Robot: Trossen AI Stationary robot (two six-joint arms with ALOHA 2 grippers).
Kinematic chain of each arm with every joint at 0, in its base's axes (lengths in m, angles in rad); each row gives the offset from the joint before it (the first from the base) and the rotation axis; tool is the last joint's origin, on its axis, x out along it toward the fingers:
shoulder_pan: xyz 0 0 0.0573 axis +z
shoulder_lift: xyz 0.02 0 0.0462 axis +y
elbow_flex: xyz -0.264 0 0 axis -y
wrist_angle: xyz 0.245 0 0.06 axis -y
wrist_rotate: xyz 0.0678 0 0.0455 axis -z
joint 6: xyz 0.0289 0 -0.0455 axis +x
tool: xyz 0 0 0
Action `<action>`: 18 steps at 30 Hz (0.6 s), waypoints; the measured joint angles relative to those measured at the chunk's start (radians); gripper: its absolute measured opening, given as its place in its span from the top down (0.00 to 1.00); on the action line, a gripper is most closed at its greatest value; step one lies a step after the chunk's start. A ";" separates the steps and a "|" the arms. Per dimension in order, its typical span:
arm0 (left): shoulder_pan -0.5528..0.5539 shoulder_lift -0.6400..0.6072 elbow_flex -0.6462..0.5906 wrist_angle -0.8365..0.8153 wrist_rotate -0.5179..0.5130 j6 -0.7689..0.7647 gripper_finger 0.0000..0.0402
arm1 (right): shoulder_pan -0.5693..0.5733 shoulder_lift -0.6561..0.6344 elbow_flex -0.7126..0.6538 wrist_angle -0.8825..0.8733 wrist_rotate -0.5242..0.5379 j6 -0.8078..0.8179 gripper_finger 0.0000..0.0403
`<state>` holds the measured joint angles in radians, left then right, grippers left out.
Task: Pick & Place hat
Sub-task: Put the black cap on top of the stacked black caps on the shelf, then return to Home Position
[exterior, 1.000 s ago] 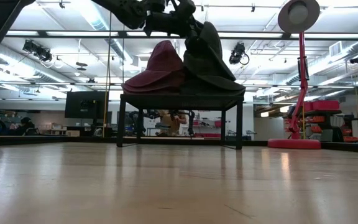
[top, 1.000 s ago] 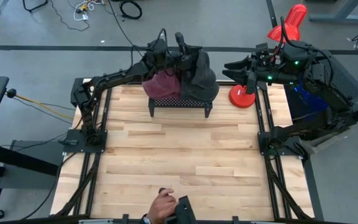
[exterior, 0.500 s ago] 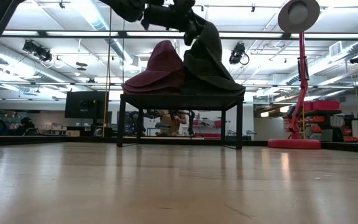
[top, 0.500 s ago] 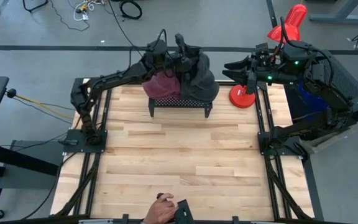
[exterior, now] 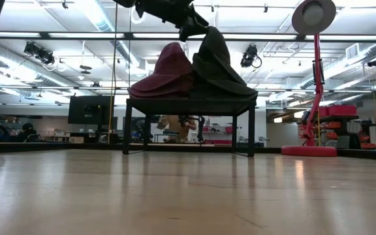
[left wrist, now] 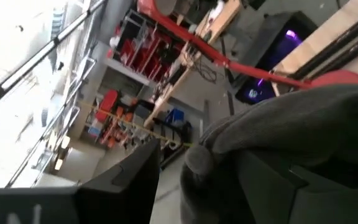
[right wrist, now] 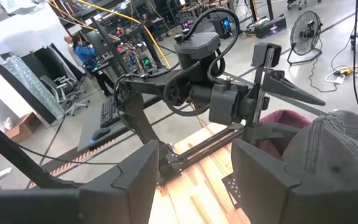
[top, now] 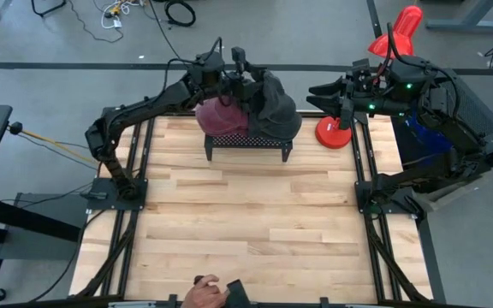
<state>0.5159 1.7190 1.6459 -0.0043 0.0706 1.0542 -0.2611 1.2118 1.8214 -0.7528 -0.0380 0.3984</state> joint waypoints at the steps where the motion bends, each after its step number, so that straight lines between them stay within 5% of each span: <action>1: -0.001 -0.005 0.000 -0.008 -0.011 0.000 0.47 | 0.000 0.000 0.000 0.001 -0.001 -0.001 0.49; 11: -0.002 -0.067 0.000 -0.188 -0.071 -0.002 0.47 | 0.000 0.000 0.000 0.018 -0.005 -0.016 0.49; 18: -0.035 -0.134 0.000 -0.244 -0.093 -0.148 0.47 | 0.000 0.000 0.000 0.020 -0.005 -0.062 0.49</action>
<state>0.4806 1.5847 1.6459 -0.2479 -0.0227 0.9063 -0.2611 1.2122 1.8210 -0.7330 -0.0425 0.3364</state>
